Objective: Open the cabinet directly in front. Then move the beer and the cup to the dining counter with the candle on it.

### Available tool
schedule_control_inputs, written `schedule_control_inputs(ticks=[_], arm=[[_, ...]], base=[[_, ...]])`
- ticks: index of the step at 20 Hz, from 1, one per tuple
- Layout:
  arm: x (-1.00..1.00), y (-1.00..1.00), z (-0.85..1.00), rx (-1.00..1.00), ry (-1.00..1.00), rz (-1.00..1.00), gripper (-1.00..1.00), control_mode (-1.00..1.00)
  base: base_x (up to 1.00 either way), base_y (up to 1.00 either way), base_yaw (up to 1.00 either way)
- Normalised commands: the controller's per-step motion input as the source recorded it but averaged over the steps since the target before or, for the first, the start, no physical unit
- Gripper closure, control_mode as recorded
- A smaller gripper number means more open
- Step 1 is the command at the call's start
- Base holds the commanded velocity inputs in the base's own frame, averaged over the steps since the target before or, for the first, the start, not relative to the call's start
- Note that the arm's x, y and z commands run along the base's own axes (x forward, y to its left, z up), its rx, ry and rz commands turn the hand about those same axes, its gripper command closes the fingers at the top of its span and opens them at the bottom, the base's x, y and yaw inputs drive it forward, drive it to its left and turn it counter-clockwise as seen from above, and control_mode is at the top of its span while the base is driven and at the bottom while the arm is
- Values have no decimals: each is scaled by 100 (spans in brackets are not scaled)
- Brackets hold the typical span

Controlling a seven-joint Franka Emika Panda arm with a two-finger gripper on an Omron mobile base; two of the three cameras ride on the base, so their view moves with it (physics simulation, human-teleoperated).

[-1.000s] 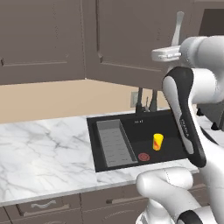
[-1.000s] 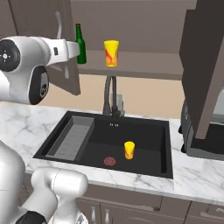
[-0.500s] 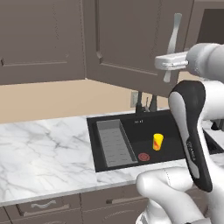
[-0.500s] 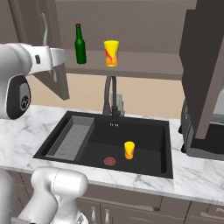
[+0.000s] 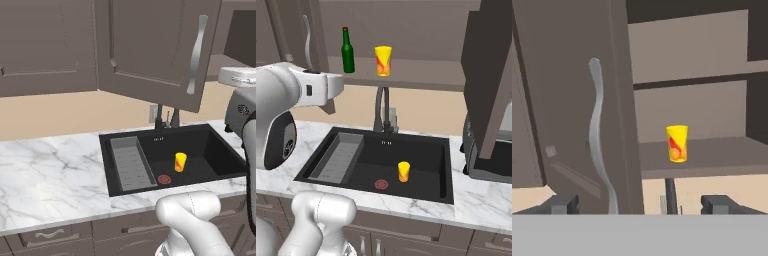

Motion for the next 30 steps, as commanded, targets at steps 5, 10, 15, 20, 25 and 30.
schedule_control_inputs(ticks=[5,10,15,20,25,30], arm=[[-40,-77,11,21,5,2,-100,-100],[-5,-46,-10,16,13,3,-100,-100],[38,-5,-12,4,13,0,-100,-100],[69,1,-6,2,14,0,-100,-100],[58,1,-15,5,3,6,-100,-100],[53,0,-18,9,0,14,-100,-100]], base=[[0,0,0],[0,0,0],[0,0,0],[0,0,0],[0,0,0],[0,0,0]])
